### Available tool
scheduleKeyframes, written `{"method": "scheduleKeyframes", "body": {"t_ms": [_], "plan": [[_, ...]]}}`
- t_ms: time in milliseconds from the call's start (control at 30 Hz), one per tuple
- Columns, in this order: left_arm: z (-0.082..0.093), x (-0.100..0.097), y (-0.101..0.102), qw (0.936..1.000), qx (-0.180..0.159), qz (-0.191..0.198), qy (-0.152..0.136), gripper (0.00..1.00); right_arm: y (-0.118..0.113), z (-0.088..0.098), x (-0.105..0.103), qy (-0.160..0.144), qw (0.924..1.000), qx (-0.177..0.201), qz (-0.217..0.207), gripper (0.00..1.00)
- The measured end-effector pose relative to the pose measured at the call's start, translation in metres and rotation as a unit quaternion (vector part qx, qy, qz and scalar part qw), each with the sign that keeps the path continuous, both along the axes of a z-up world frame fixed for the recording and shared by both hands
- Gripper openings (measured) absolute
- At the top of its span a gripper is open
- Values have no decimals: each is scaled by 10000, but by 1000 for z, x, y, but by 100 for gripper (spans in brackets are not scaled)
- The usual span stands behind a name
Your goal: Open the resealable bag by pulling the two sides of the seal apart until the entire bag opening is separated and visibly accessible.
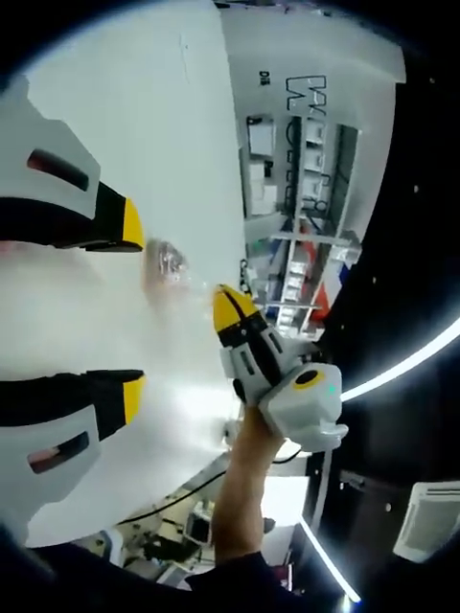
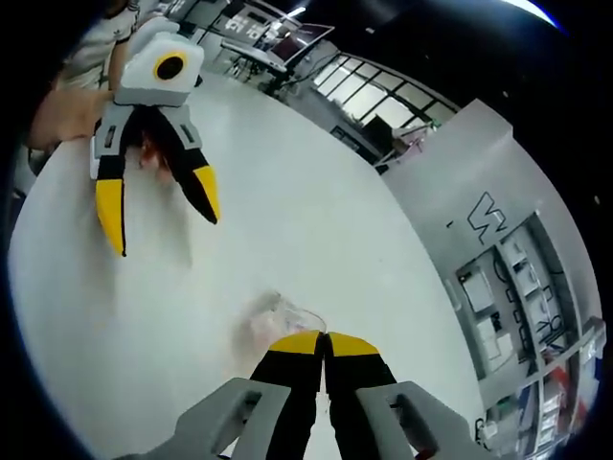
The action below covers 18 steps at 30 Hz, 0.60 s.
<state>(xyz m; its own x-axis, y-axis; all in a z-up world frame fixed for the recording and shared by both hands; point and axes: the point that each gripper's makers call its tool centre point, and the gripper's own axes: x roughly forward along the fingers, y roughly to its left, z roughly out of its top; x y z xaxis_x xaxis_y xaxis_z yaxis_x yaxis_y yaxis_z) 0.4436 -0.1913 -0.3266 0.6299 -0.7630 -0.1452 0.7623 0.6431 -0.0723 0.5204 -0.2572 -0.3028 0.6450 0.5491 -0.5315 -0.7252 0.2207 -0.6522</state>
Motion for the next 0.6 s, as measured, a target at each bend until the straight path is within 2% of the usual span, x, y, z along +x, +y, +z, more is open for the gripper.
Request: {"method": "scheduleKeyframes", "body": {"t_ms": [600], "plan": [[-4, 0, -1, 9999, 92, 46, -5, 62, 7, 2, 10, -20, 10000, 79, -58, 0]]}}
